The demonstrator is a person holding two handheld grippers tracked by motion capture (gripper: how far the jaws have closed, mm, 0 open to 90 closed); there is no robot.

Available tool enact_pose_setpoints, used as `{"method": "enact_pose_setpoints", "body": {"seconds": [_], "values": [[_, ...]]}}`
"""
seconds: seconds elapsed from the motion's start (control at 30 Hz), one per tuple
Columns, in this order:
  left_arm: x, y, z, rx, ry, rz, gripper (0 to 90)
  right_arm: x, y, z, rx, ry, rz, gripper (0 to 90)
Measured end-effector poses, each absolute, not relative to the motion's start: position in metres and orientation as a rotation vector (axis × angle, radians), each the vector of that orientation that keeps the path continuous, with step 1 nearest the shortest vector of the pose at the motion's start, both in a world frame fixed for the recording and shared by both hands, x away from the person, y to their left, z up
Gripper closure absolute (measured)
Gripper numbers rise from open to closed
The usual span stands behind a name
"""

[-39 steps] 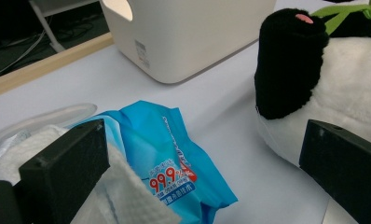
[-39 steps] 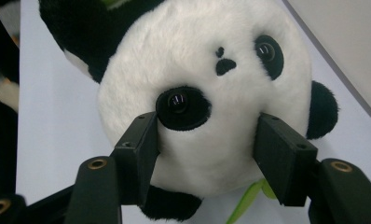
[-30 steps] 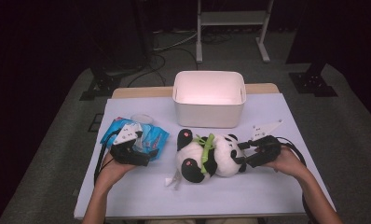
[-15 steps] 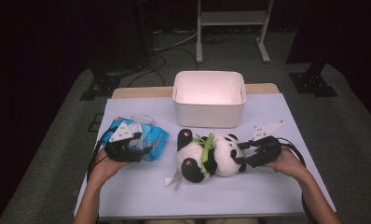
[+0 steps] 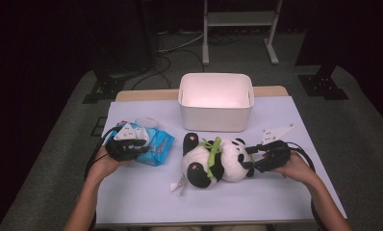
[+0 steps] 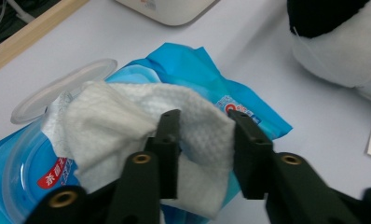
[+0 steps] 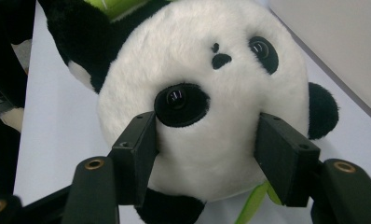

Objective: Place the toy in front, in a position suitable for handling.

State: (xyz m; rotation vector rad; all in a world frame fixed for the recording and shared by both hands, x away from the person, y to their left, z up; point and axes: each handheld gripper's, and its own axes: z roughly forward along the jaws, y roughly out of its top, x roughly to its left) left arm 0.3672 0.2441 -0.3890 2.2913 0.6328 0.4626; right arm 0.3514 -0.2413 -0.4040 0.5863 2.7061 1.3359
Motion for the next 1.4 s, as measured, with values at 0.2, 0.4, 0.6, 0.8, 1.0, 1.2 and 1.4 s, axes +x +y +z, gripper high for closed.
{"method": "enact_pose_setpoints", "body": {"seconds": [0.2,0.4,0.6,0.8,1.0,1.2,1.4], "values": [[0.372,0.243,-0.391,2.327,0.617,0.454,87.9,0.351,-0.242,-0.405,0.591,2.704,1.346,38.5],[0.372,0.244,-0.391,2.316,0.596,0.424,89.0,0.351,-0.242,-0.405,0.587,2.702,1.345,38.5],[0.370,0.245,-0.389,2.279,0.577,0.362,89.0,0.351,-0.242,-0.405,0.584,2.701,1.349,38.2],[0.368,0.242,-0.385,2.273,0.544,0.308,89.0,0.351,-0.242,-0.405,0.585,2.701,1.347,38.2],[0.367,0.235,-0.379,2.273,0.516,0.279,89.0,0.351,-0.242,-0.405,0.583,2.699,1.347,38.1],[0.367,0.230,-0.374,2.269,0.485,0.246,89.1,0.351,-0.242,-0.405,0.580,2.700,1.343,38.0],[0.367,0.221,-0.370,2.257,0.455,0.175,89.0,0.350,-0.242,-0.405,0.579,2.700,1.343,38.0]]}}
